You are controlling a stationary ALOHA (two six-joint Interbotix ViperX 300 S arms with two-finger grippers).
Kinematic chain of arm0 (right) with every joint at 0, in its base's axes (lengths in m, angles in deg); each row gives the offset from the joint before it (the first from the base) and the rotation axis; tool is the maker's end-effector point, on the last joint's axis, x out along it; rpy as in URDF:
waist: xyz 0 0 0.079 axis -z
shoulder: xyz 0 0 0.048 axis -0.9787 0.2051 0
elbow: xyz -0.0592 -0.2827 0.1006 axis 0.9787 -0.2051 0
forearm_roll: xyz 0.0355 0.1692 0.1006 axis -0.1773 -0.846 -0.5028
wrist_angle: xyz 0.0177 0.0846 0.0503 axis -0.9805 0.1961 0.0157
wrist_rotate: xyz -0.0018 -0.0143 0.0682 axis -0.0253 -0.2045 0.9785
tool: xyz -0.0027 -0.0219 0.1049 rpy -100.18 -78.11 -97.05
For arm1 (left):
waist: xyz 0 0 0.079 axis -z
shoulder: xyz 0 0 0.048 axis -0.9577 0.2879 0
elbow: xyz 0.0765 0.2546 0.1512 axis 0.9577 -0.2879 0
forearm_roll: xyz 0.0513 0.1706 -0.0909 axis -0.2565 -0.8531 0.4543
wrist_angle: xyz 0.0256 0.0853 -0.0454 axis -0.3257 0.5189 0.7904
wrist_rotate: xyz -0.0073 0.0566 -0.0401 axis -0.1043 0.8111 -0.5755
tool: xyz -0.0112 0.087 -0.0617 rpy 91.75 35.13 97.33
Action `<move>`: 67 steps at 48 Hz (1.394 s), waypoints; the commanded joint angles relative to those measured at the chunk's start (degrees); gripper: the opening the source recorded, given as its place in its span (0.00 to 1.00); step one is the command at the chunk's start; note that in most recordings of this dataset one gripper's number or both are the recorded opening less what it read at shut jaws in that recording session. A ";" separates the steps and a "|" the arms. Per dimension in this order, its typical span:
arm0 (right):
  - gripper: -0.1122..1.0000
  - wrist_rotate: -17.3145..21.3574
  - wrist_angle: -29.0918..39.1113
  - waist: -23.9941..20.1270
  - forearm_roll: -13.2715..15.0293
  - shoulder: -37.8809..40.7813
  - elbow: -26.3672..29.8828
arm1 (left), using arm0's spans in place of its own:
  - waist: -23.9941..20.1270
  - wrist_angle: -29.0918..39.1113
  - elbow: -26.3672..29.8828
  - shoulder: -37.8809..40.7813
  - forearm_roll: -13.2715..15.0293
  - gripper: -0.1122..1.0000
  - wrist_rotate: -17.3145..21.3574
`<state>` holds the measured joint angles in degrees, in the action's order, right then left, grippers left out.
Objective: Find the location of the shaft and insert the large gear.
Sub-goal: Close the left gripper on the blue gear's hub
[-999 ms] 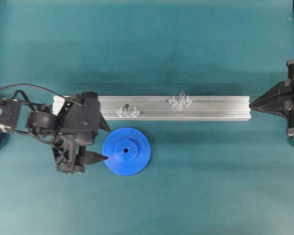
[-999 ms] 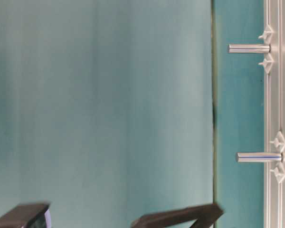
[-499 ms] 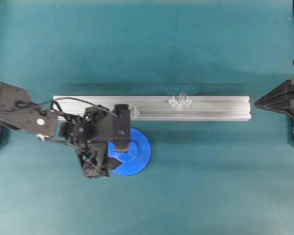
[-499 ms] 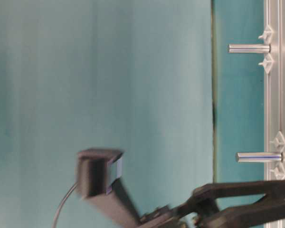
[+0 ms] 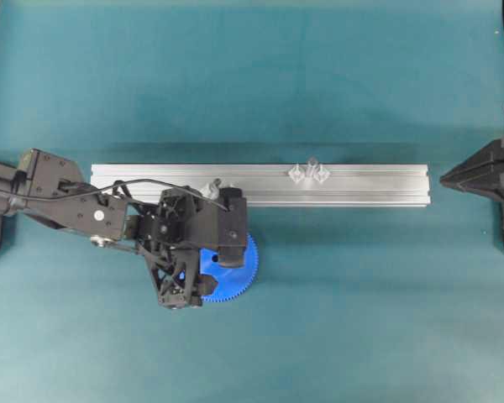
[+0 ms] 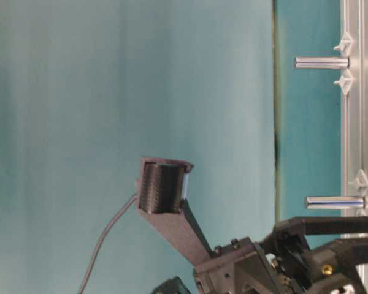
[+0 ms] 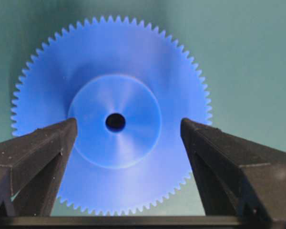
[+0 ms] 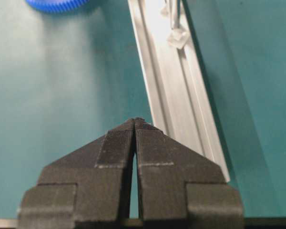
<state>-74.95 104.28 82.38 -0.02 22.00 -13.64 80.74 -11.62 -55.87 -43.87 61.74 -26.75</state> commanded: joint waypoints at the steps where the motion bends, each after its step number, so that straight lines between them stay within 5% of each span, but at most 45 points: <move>1: 0.16 0.18 -0.18 0.09 0.09 0.00 0.53 | -0.70 0.88 1.32 -0.88 -0.09 0.93 0.09; 67: 0.16 0.35 0.62 0.09 0.09 -2.11 -0.97 | -0.26 1.49 2.37 3.16 -0.18 0.93 -0.35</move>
<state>-74.95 105.07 82.38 0.07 19.62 -15.13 80.21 -10.03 -54.12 -40.27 61.74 -27.01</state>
